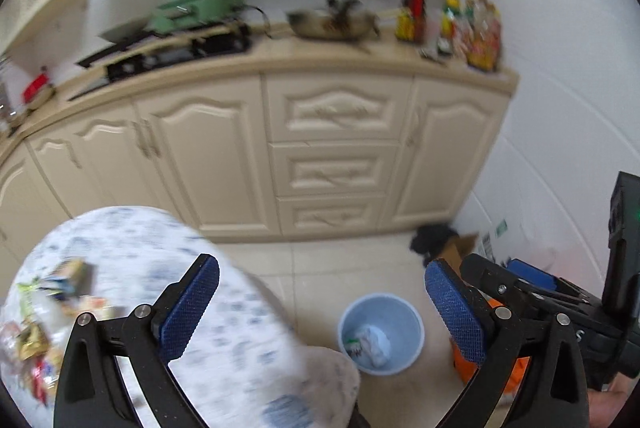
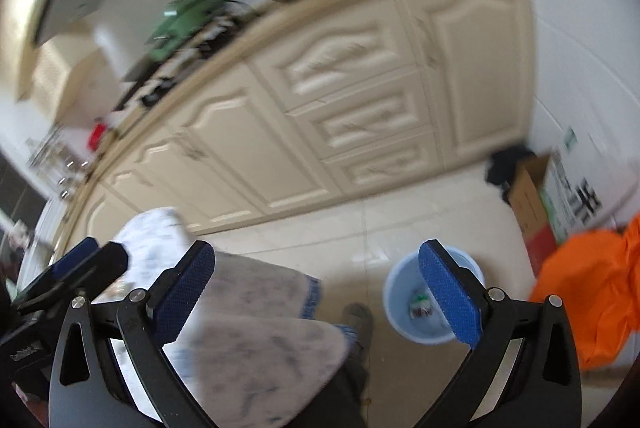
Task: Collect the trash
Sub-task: 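Return both tools to the table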
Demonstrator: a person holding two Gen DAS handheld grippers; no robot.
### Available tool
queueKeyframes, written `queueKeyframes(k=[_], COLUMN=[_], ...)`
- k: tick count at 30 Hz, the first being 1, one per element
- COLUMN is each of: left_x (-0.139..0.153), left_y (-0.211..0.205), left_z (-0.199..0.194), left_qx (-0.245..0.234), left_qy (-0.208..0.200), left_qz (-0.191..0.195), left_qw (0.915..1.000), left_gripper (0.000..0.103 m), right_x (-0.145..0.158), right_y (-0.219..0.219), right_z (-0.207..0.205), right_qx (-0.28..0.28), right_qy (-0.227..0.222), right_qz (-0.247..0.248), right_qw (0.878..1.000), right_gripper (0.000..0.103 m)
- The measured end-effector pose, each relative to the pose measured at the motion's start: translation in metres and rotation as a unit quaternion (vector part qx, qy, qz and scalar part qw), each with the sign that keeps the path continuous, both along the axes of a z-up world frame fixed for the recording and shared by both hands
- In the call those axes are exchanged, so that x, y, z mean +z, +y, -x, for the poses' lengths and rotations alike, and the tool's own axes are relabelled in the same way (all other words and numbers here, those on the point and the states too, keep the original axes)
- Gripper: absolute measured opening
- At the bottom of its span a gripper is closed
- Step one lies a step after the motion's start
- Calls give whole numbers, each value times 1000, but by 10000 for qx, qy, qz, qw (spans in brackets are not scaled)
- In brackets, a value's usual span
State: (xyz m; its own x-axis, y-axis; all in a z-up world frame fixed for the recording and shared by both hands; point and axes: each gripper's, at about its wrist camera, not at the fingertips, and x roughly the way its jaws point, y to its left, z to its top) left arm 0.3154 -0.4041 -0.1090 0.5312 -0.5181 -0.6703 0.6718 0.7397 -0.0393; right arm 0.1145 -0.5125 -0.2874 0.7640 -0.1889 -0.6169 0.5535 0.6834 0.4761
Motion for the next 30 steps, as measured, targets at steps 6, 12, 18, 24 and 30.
queueKeyframes(k=[6, 12, 18, 24, 30], left_x=[31, 41, 46, 51, 50], left_y=[80, 159, 276, 329, 356], left_z=[5, 40, 155, 191, 218], left_qx=[682, 1351, 1972, 2514, 2879], left_qy=[-360, -631, -873, -975, -994], left_qz=[368, 607, 711, 814, 862], left_qw=[9963, 9870, 9739, 9595, 9486], left_gripper=[102, 102, 102, 102, 102], right_x=[53, 83, 107, 125, 133], right_y=[68, 130, 186, 238, 270], right_z=[-30, -55, -74, -86, -94], right_qx=[482, 948, 1405, 1897, 2303], right_qy=[-111, -226, -382, -573, -725], right_qz=[750, 1298, 1733, 2075, 2280], right_qw=[9960, 9867, 9741, 9579, 9432], right_gripper=[103, 103, 103, 103, 103])
